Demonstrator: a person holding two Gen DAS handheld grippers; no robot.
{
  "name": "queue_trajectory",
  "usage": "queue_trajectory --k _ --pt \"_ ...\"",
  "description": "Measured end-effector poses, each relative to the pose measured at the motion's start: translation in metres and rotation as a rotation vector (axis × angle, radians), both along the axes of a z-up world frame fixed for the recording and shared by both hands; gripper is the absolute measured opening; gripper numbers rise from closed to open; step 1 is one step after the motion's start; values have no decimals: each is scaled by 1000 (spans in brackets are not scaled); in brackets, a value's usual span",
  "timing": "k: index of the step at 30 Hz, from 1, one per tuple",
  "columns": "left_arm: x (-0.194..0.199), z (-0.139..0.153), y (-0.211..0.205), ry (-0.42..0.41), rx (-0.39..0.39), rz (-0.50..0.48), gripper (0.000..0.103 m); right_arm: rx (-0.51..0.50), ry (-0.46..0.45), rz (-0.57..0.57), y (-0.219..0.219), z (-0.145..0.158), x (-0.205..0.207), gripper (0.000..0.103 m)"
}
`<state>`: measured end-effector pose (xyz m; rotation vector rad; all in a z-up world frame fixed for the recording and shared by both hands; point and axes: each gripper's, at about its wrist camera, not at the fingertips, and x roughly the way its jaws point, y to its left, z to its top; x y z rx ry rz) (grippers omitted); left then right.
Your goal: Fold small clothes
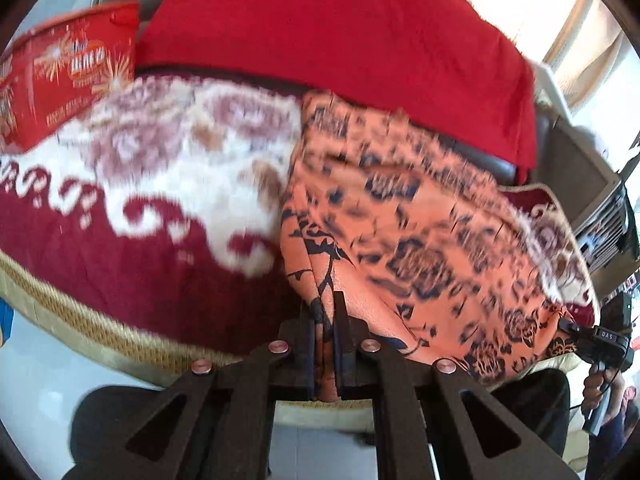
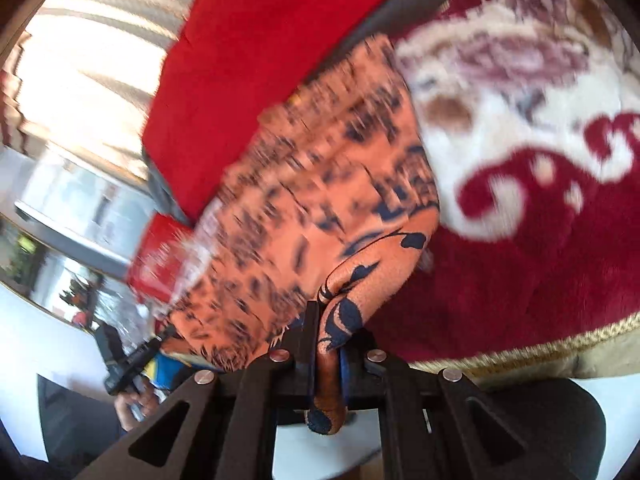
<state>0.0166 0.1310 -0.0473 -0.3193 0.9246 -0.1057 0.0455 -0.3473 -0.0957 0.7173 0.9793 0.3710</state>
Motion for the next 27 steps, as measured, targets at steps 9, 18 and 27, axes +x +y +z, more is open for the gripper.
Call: queue_trajectory --k 9,18,27 --pt "20 -1 -1 7 24 -20 7 96 2 -57 -8 -6 5 8" --pt "23 -31 8 92 52 13 6 107 28 -84 -15 -23 14 8" --pt "40 -29 1 108 93 -51 6 68 35 -70 -15 -19 25 8"
